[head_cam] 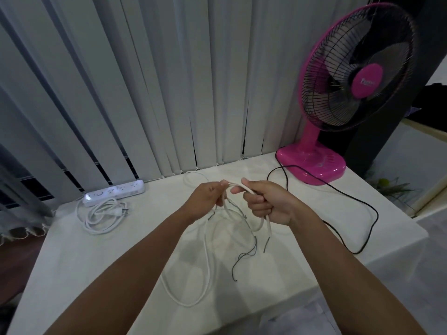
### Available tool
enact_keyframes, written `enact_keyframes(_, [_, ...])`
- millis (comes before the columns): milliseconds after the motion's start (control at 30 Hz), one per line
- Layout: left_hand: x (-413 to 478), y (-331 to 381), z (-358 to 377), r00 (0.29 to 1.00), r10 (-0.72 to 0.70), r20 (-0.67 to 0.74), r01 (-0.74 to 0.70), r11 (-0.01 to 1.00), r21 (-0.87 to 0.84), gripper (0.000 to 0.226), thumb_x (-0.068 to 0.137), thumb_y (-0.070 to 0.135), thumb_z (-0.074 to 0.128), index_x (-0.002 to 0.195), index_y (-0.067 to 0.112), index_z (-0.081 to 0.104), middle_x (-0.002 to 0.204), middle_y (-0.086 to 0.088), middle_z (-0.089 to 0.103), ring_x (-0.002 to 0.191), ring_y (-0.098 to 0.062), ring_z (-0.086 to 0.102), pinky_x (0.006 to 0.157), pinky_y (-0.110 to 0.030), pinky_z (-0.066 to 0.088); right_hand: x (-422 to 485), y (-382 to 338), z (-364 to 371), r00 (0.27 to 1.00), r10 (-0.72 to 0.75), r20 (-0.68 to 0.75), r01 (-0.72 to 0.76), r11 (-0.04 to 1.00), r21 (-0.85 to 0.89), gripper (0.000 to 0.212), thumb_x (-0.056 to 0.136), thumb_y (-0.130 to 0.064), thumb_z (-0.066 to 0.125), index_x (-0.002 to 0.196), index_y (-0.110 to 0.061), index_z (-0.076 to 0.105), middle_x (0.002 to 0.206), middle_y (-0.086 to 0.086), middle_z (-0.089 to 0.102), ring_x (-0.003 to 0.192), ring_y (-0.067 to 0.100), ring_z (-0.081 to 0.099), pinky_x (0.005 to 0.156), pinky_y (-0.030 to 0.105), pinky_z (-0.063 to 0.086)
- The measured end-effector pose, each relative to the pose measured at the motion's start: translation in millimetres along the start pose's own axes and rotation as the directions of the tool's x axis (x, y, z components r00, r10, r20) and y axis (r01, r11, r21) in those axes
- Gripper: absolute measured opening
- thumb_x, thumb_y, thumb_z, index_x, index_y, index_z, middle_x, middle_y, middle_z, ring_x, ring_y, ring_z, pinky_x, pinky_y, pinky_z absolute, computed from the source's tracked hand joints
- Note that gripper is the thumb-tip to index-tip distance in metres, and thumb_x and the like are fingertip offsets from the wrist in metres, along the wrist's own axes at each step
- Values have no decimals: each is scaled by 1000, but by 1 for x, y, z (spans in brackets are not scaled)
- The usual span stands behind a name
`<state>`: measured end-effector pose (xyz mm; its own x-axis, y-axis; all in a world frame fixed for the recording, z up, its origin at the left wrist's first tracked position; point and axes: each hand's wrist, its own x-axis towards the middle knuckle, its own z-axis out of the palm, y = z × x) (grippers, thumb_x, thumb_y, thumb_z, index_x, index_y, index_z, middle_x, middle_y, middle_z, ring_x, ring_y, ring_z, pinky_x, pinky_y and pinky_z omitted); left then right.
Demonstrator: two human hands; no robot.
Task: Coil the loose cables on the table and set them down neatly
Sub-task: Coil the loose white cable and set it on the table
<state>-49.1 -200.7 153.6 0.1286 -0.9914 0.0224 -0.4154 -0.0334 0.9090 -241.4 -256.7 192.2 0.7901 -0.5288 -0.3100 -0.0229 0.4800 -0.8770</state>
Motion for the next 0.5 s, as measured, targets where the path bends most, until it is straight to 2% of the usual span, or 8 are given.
enact_keyframes(100, [-1, -20, -4, 993, -95, -70, 91, 995, -50, 84, 72, 89, 15, 58, 25, 67, 69, 4, 72, 69, -6, 65, 76, -23, 48, 11, -1, 7, 993, -58, 100, 33, 971, 236, 34, 92, -37, 50, 91, -11, 70, 43, -10, 31, 31, 2, 17, 30, 15, 18])
enact_keyframes(167, [0, -32, -6, 986, -146, -73, 139, 985, -99, 88, 75, 87, 12, 61, 21, 69, 79, -1, 74, 84, -16, 67, 90, -31, 48, 19, -9, 11, 975, -136, 175, 61, 924, 377, 36, 93, -37, 45, 87, -11, 71, 42, -9, 28, 32, 5, 14, 30, 15, 16])
enact_keyframes(233, [2, -40, -8, 983, -175, -45, 167, 975, -144, 88, 74, 88, 13, 59, 17, 62, 80, -5, 74, 87, -22, 68, 94, -35, 47, 27, -21, 15, 952, -226, 207, 100, 867, 488, 39, 93, -38, 42, 84, -12, 70, 45, -7, 22, 32, 7, 14, 32, 16, 13])
enact_keyframes(300, [5, -46, -7, 978, -210, -11, 206, 964, -168, 80, 71, 90, 18, 55, 19, 51, 76, -7, 74, 83, -21, 68, 90, -35, 48, 36, -37, 18, 930, -315, 191, 158, 808, 567, 38, 92, -39, 41, 81, -13, 68, 46, -7, 21, 32, 7, 15, 34, 16, 12])
enact_keyframes(367, [9, -54, -4, 972, -235, 23, 237, 965, -113, 72, 76, 84, 21, 55, 21, 49, 73, -6, 74, 72, -11, 66, 83, -31, 47, 43, -56, 18, 907, -394, 148, 233, 763, 603, 36, 92, -38, 42, 80, -13, 66, 44, -6, 27, 33, 7, 16, 33, 17, 13])
enact_keyframes(433, [12, -67, -1, 969, -238, 67, 239, 971, -3, 61, 86, 71, 27, 65, 21, 54, 73, 2, 73, 67, -3, 60, 76, -28, 43, 50, -74, 15, 885, -456, 95, 314, 734, 602, 34, 92, -37, 44, 80, -13, 65, 42, -6, 38, 33, 6, 17, 33, 16, 15])
enact_keyframes(500, [16, -81, 5, 967, -225, 117, 216, 972, 88, 43, 95, 57, 35, 81, 20, 53, 78, 8, 70, 70, -7, 56, 70, -27, 40, 56, -87, 8, 862, -505, 44, 377, 697, 610, 33, 92, -36, 44, 79, -13, 65, 44, -7, 43, 32, 5, 20, 33, 14, 16])
